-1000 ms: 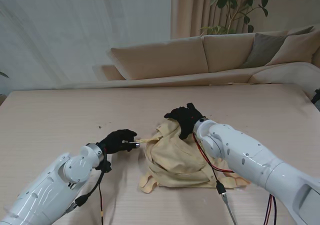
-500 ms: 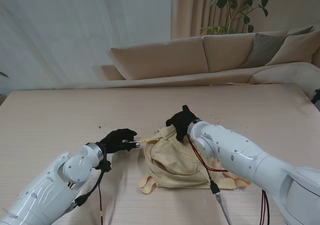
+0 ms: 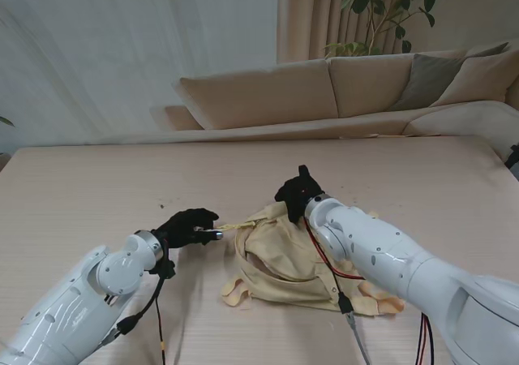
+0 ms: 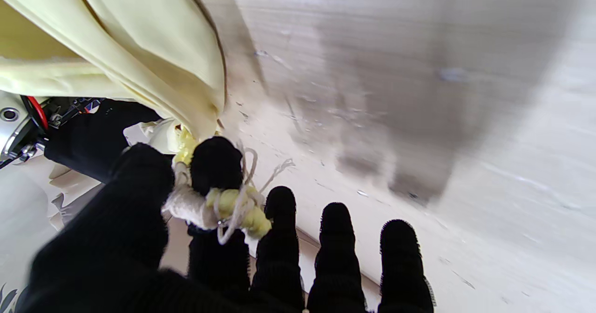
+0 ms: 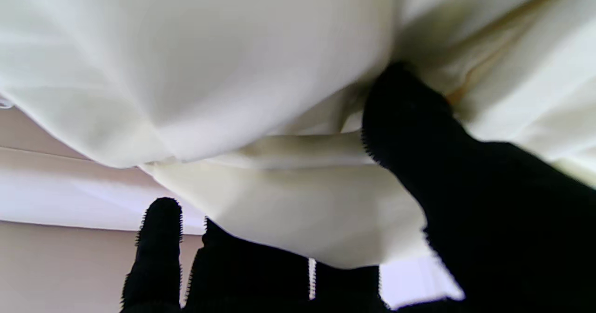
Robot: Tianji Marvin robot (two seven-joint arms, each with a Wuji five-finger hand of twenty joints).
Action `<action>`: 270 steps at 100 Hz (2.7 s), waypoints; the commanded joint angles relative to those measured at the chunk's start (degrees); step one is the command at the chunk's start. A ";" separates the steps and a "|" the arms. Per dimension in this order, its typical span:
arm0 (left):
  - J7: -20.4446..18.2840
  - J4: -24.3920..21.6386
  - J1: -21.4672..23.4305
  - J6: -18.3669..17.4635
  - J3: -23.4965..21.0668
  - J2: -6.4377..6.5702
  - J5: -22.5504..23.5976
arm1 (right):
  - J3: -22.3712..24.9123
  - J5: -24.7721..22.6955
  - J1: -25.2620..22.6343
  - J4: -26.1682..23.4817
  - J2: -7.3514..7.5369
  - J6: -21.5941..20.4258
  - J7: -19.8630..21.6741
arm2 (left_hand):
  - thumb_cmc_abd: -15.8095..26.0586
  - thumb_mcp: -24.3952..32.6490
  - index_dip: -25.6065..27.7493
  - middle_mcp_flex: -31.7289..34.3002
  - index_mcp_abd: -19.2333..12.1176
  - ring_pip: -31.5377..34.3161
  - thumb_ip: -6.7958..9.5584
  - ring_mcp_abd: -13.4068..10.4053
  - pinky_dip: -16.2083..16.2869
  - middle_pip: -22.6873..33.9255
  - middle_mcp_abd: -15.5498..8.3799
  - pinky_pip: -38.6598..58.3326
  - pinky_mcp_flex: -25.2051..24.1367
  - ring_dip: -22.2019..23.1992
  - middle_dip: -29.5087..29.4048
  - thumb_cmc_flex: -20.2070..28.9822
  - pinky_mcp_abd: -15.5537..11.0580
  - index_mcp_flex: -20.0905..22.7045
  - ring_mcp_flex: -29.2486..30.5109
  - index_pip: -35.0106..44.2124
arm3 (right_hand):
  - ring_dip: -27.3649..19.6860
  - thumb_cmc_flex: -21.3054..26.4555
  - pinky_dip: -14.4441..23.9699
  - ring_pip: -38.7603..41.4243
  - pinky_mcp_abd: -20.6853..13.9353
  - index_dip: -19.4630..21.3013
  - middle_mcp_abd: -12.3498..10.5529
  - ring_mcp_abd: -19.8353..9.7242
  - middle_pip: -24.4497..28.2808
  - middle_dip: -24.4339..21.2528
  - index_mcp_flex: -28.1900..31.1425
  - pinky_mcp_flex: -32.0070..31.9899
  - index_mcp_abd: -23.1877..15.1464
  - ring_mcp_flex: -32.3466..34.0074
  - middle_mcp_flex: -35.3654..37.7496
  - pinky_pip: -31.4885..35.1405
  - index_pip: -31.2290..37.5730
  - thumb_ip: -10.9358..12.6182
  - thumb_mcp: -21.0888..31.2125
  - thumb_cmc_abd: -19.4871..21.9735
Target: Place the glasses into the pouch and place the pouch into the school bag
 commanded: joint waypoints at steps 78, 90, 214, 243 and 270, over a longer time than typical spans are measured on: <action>2.00 -10.33 10.59 2.82 -4.47 0.38 -0.07 | 5.95 -5.07 -4.21 -1.72 3.36 18.55 -1.18 | -0.15 1.20 0.62 2.47 -0.65 0.62 -0.49 0.88 -0.62 0.78 -0.24 5.44 -0.97 0.81 0.85 -1.39 1.18 2.24 1.62 1.29 | 0.12 -6.14 -1.45 -3.26 1.61 -0.50 1.27 1.89 -1.69 0.41 -13.79 -2.80 4.85 -7.95 -13.98 -4.89 -11.65 9.78 -7.27 14.11; 1.59 -7.40 7.74 2.51 -2.40 0.15 -1.84 | 11.61 -8.15 -6.56 -7.79 5.66 12.01 0.70 | -0.07 1.17 0.64 2.30 -0.52 0.58 -0.51 0.84 -0.83 0.80 -0.16 5.55 -1.01 0.80 0.88 -1.26 1.16 2.06 1.33 1.34 | -0.86 -8.52 -0.43 -6.93 -0.44 -0.58 -0.51 -0.25 -3.28 -5.10 -26.56 -3.30 5.25 -16.62 -26.39 -14.56 -15.82 15.59 -10.78 19.10; 4.15 -8.21 8.78 0.29 -3.57 0.07 1.03 | -1.79 7.45 1.77 -7.01 -0.30 2.40 18.32 | -0.19 1.66 0.51 2.67 -0.65 0.78 -0.63 0.87 -1.75 1.00 -0.17 6.11 -1.05 0.73 0.88 -1.60 1.17 2.33 1.55 1.46 | 3.41 5.44 1.58 3.25 -0.04 -8.79 0.09 -3.11 4.27 5.54 3.86 -2.55 -2.43 -6.71 -2.49 -7.94 7.25 3.25 -1.41 7.06; 3.25 -4.64 4.26 -1.43 -3.18 -0.01 -0.16 | 1.25 3.42 -0.11 -3.31 -2.18 6.49 3.90 | -0.15 1.74 0.71 2.60 -1.25 0.85 -0.72 0.90 -1.81 0.89 -0.15 6.52 -1.05 0.71 0.84 -1.86 1.17 1.93 1.71 1.34 | -1.10 5.34 3.85 0.10 3.59 8.90 9.35 5.16 0.05 -1.24 6.24 8.15 0.63 14.59 10.05 3.13 5.38 2.54 6.85 6.55; 3.31 4.26 -5.28 -2.35 2.89 -1.53 -5.85 | 0.75 2.55 -0.30 6.42 -6.62 16.52 -9.84 | 0.17 1.55 1.05 3.09 -1.73 1.09 -0.84 0.90 -1.82 1.24 -0.19 6.87 -1.09 0.82 1.06 -2.27 1.22 1.28 1.93 1.37 | 4.72 9.21 6.99 13.88 5.91 5.48 18.81 11.46 5.65 6.29 10.69 19.48 6.70 23.09 18.77 10.25 7.57 3.69 6.35 5.06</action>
